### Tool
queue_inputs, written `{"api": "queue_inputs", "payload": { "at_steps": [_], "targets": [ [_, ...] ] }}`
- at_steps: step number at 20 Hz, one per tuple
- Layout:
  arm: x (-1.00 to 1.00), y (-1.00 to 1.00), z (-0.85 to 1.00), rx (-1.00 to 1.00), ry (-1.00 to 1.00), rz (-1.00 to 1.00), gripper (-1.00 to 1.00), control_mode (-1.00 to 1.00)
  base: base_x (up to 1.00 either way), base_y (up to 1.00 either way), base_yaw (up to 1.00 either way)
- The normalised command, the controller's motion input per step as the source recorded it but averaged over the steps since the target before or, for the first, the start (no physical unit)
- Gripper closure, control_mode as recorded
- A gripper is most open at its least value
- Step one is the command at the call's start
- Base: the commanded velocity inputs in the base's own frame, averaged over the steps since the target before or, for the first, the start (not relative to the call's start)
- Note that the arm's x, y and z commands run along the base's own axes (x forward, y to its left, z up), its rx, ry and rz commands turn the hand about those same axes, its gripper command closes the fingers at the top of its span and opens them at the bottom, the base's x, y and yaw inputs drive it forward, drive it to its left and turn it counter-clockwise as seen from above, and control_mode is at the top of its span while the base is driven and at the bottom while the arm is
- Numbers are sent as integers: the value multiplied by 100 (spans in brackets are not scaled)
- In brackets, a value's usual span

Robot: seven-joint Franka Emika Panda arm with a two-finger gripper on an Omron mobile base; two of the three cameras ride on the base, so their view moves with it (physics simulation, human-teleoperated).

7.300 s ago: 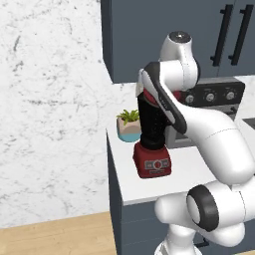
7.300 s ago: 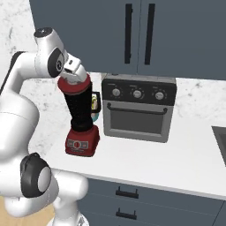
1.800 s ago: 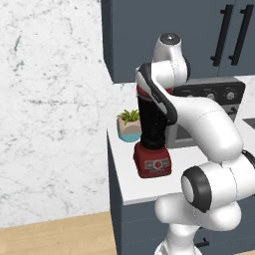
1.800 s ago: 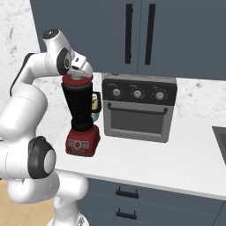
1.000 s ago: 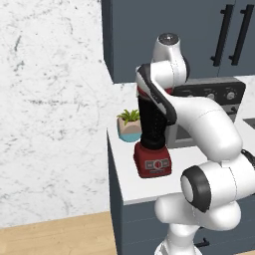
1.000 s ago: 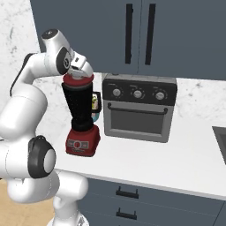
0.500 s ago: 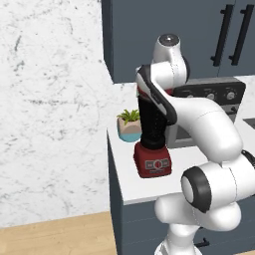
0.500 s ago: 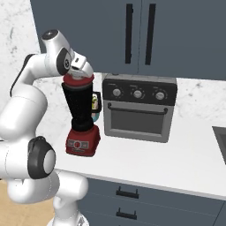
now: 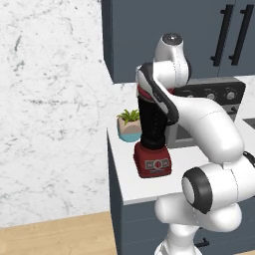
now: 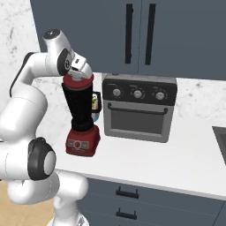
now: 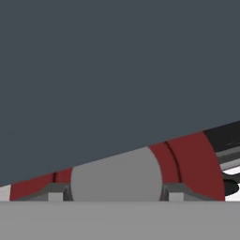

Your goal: Close the lid blender by securely placing the lid on top.

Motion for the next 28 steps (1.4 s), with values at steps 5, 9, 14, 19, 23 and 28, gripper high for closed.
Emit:
{"api": "queue_inputs", "payload": {
  "at_steps": [5, 9, 14, 19, 23, 28],
  "targets": [
    [0, 9, -24, 0, 4, 0, 100, -100, 0, 0, 0],
    [0, 9, -31, -3, 15, 0, 100, -100, 0, 0, 0],
    [0, 9, -19, -6, 18, 0, 100, -100, 0, 0, 0],
    [-5, 1, -30, 0, 5, 0, 100, -100, 0, 0, 0],
    [-23, 0, -43, 0, 7, 1, 100, -100, 0, 0, 0],
    [-6, 0, -23, 0, 4, 0, 100, -100, 0, 0, 0]
  ]
}}
